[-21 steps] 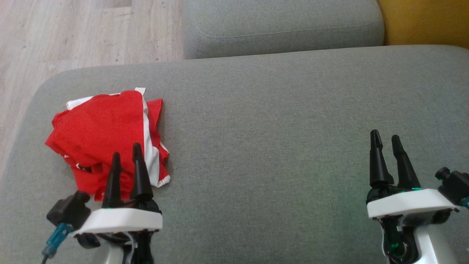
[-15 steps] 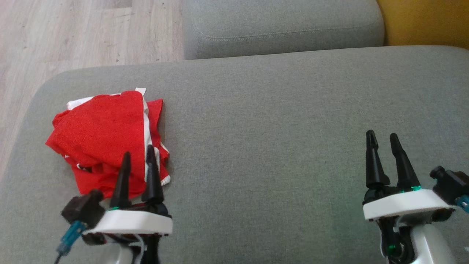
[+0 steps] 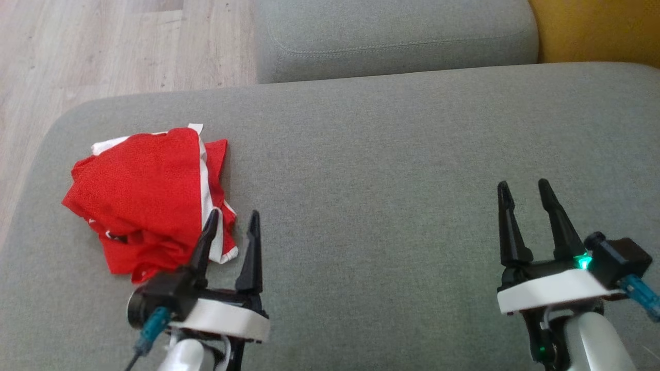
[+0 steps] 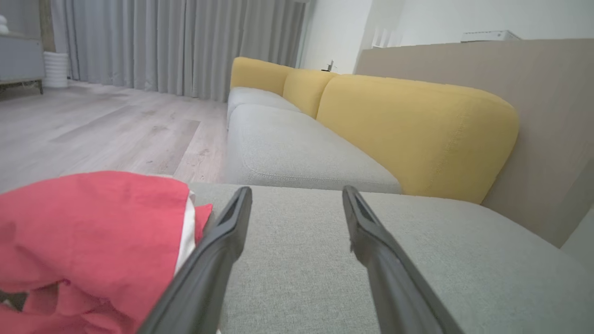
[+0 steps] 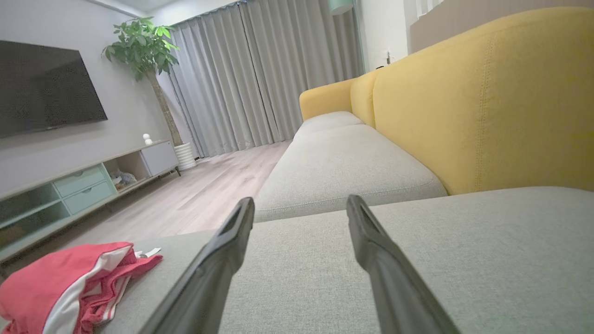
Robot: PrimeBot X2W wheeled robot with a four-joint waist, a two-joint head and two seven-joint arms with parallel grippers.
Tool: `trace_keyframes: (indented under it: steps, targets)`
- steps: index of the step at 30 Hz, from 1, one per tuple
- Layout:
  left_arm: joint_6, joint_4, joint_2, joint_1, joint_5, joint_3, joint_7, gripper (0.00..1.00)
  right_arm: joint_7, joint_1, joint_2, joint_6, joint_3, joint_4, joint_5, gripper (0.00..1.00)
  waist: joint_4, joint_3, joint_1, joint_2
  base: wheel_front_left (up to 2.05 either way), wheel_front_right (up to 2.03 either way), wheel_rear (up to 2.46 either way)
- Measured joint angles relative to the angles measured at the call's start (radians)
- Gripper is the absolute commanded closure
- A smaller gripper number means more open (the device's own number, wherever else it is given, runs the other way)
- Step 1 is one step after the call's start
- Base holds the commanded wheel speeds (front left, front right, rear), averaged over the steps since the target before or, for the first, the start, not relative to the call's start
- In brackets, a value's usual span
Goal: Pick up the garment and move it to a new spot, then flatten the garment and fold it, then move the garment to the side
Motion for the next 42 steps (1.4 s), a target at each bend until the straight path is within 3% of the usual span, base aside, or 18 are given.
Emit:
trace_keyframes:
  steps: [12, 20, 25, 31, 37, 42]
  targets:
    - [0.090, 0.045, 0.062, -0.048, 0.196, -0.152, -0.038, 0.00, -0.039, 0.001, 0.000, 0.000, 0.010, -0.007, -0.206, 0.00, 0.001, 0.000, 0.0000, 0.0000, 0.00, 0.00, 0.00]
    - [0.126, 0.029, 0.045, -0.058, 0.145, -0.142, -0.060, 0.00, -0.060, 0.003, -0.001, 0.000, 0.027, -0.022, -0.263, 0.00, 0.002, 0.000, 0.0000, 0.0000, 0.00, 0.00, 0.00]
    - [0.082, 0.016, 0.006, -0.034, 0.081, -0.061, -0.070, 0.00, -0.071, 0.009, -0.001, 0.000, 0.022, -0.021, -0.258, 0.00, 0.002, -0.002, 0.0000, 0.0000, 0.00, 0.00, 0.00]
    - [0.028, 0.035, -0.008, 0.013, 0.131, -0.015, -0.088, 0.00, -0.089, 0.037, -0.001, 0.000, 0.021, 0.011, -0.163, 0.00, -0.002, -0.007, 0.0000, 0.0000, 0.00, 0.00, 0.00]
    - [-0.016, 0.097, -0.033, 0.023, 0.165, 0.008, -0.100, 0.00, -0.099, 0.040, -0.001, 0.000, 0.028, 0.069, -0.152, 0.00, -0.008, -0.012, 0.0000, 0.0000, 0.00, 0.00, 0.00]
    - [-0.034, 0.131, -0.045, 0.035, 0.163, 0.037, -0.100, 0.00, -0.100, 0.042, -0.001, 0.000, 0.033, 0.127, -0.108, 0.00, -0.009, -0.015, 0.0000, 0.0000, 0.00, 0.00, 0.00]
